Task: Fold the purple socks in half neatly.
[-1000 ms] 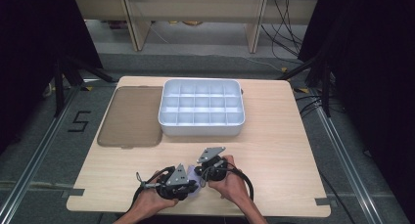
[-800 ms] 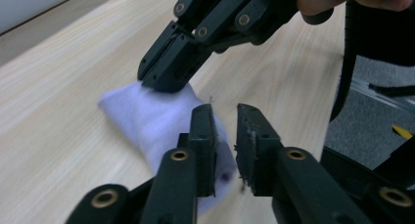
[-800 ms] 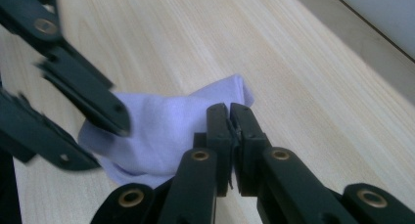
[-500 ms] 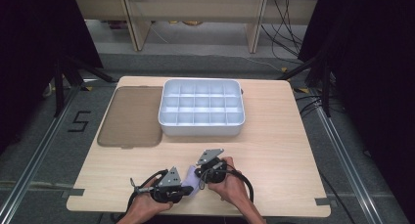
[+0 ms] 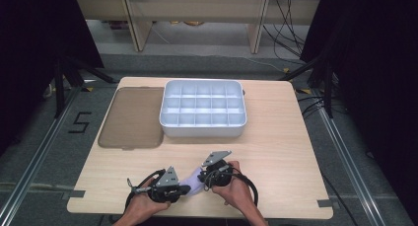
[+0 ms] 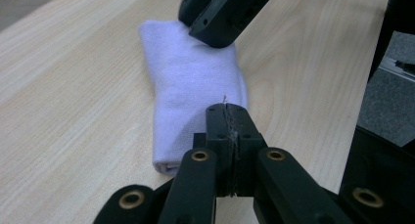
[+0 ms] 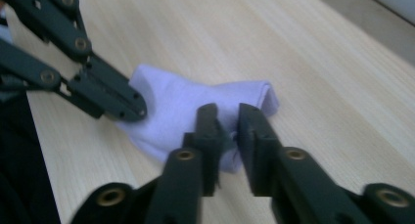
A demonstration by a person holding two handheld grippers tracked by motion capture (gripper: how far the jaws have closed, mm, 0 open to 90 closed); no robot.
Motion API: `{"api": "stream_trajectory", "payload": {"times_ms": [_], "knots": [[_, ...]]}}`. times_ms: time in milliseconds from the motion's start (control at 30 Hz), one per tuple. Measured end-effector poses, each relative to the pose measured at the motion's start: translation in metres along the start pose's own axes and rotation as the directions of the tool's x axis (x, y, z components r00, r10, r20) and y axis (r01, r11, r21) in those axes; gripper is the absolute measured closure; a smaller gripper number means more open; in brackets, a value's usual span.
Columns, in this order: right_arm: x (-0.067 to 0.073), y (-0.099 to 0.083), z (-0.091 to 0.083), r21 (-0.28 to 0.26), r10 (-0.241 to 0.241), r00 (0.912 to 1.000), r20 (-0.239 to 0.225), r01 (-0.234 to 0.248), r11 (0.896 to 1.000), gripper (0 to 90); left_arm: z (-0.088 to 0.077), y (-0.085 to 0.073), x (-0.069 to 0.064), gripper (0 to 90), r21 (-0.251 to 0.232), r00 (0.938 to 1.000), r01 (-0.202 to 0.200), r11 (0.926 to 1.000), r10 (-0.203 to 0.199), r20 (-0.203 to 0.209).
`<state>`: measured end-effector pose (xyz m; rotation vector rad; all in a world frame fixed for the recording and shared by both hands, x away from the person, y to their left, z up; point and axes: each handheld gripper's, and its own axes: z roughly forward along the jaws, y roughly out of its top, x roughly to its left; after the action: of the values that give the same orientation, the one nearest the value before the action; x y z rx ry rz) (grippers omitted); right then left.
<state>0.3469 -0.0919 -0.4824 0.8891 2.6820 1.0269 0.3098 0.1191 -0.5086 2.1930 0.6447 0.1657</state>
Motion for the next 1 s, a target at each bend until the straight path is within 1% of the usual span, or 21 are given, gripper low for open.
{"api": "stream_trajectory", "payload": {"times_ms": [33,67,100,133,167,200,233,267,300,367,400,433,533,567,600,700,800,867,900,967,1000], "knots": [[0.000,0.000,-0.001,-0.016,0.026,0.9997,0.003,-0.026,1.000,70.0,0.000,0.000,0.001,88.2,-0.001,1.0000,-0.007,1.0000,0.007,0.003],[-0.002,0.002,-0.004,-0.024,0.038,0.9992,-0.014,-0.038,0.999,67.2,-0.001,0.000,0.000,88.2,0.005,0.9999,-0.011,0.9999,0.011,0.000],[-0.004,0.003,-0.004,-0.046,0.068,0.9976,-0.016,-0.069,0.997,59.4,0.000,0.000,-0.002,88.1,-0.005,0.9998,0.018,0.9998,-0.018,0.005],[-0.004,0.003,-0.004,-0.046,0.068,0.9976,-0.016,-0.069,0.997,59.4,0.001,0.000,-0.002,88.1,-0.004,0.9999,0.015,0.9999,-0.015,0.004],[-0.001,0.003,0.000,-0.029,0.130,0.9909,-0.036,-0.131,0.991,54.5,0.001,0.000,-0.002,88.1,-0.005,0.9999,0.014,0.9999,-0.014,0.003],[-0.001,0.003,0.000,-0.029,0.130,0.9909,-0.036,-0.131,0.991,54.5,0.000,0.000,-0.001,88.1,-0.005,0.9999,-0.011,0.9999,0.011,0.003],[0.000,0.002,0.004,0.001,0.139,0.9894,-0.042,-0.139,0.990,50.8,0.000,0.000,-0.002,87.9,-0.004,1.0000,-0.008,1.0000,0.008,0.004],[0.000,0.002,0.004,0.001,0.139,0.9894,-0.042,-0.139,0.990,50.8,0.000,0.001,-0.001,87.9,-0.001,0.9999,-0.011,0.9999,0.011,0.004],[0.000,0.001,0.006,0.014,0.143,0.9890,-0.037,-0.143,0.990,50.7,0.001,0.000,-0.003,87.9,0.001,0.9999,0.012,0.9999,-0.012,0.007],[-0.002,0.000,0.011,0.038,0.161,0.9863,-0.037,-0.159,0.987,50.3,0.001,0.001,-0.003,87.7,0.007,1.0000,0.005,1.0000,-0.005,0.004],[-0.003,-0.001,0.013,0.040,0.172,0.9842,-0.042,-0.170,0.985,50.3,-0.001,0.001,-0.001,87.6,0.025,0.9998,-0.022,0.9995,0.021,0.004],[-0.003,-0.002,0.015,0.054,0.183,0.9816,-0.053,-0.180,0.982,50.3,0.001,0.001,-0.002,87.5,0.009,0.9997,-0.023,0.9997,0.023,0.008],[-0.006,-0.004,0.019,0.061,0.214,0.9748,-0.065,-0.210,0.976,50.5,0.000,0.002,-0.002,86.8,0.014,0.9998,-0.019,0.9997,0.018,0.011],[-0.006,-0.005,0.019,0.065,0.212,0.9738,-0.083,-0.207,0.976,52.3,0.000,0.001,-0.002,85.6,0.014,0.9998,-0.017,0.9998,0.017,0.012],[-0.006,-0.005,0.019,0.065,0.212,0.9738,-0.083,-0.207,0.976,52.3,0.000,0.001,-0.003,85.6,0.015,0.9999,-0.003,0.9999,0.003,0.011],[-0.006,-0.006,0.019,0.062,0.216,0.9724,-0.087,-0.212,0.975,55.0,0.000,0.002,-0.003,82.9,0.029,0.9994,-0.029,0.9992,0.028,0.022],[-0.004,-0.006,0.019,0.064,0.212,0.9721,-0.100,-0.207,0.976,58.3,0.001,0.002,-0.004,82.8,0.036,0.9997,-0.019,0.9992,0.018,0.018],[-0.005,-0.007,0.019,0.056,0.213,0.9704,-0.113,-0.208,0.977,60.9,0.001,0.002,-0.003,82.8,0.032,0.9993,-0.028,0.9991,0.027,0.024],[-0.005,-0.008,0.019,0.057,0.218,0.9688,-0.117,-0.213,0.975,61.9,0.000,0.002,-0.002,82.8,0.038,0.9990,-0.037,0.9986,0.036,0.026],[-0.005,-0.008,0.020,0.056,0.231,0.9627,-0.141,-0.225,0.973,65.3,0.001,0.001,-0.004,81.1,0.023,0.9992,-0.023,0.9995,0.022,0.033],[-0.005,-0.008,0.020,0.056,0.231,0.9627,-0.141,-0.225,0.973,65.3,0.001,0.001,-0.004,81.1,0.025,0.9994,-0.018,0.9995,0.018,0.031]]}}
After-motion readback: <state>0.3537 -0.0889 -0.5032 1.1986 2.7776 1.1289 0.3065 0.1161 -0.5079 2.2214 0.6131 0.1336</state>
